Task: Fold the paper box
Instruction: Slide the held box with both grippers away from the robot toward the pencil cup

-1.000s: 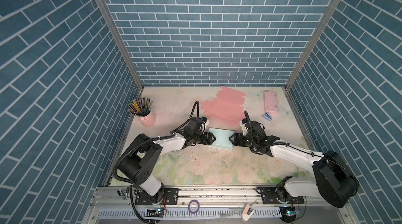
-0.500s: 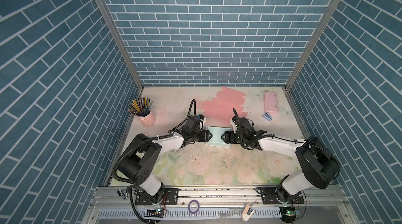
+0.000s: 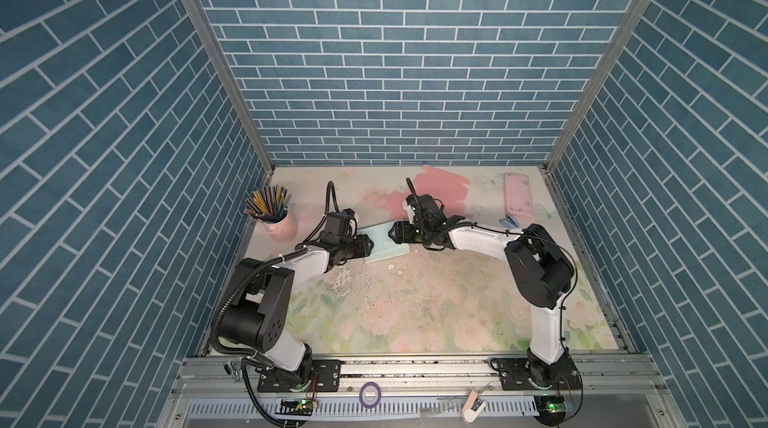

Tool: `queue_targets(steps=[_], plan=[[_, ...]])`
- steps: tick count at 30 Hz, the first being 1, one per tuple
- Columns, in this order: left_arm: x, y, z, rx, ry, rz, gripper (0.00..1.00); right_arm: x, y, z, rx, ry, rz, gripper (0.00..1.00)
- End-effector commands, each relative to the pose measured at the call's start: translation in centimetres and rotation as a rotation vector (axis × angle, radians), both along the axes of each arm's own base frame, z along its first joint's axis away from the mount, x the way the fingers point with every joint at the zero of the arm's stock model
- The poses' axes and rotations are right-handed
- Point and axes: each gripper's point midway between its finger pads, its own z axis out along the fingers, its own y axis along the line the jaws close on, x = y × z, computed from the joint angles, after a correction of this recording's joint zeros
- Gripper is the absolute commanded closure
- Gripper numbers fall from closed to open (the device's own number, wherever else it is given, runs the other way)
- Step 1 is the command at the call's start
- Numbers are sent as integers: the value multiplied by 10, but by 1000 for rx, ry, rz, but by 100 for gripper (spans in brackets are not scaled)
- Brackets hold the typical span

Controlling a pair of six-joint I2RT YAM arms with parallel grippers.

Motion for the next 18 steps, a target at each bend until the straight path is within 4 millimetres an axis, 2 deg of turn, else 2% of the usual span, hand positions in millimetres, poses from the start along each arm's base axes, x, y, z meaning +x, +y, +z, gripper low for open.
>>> queue_targets(steps=[1,5,6,11,18], plan=[[18,8,27,-4,-73,-9,51,-14,42,9,68,17,123,28],[33,31,28,26,-78,39,51,-6,60,6,74,26,135,28],[37,37,26,29,-74,50,51,-5,63,-5,63,41,137,28],[53,62,21,38,-67,106,51,-1,81,-5,64,45,162,28],[62,78,6,79,-46,139,51,3,98,-9,59,45,179,28]])
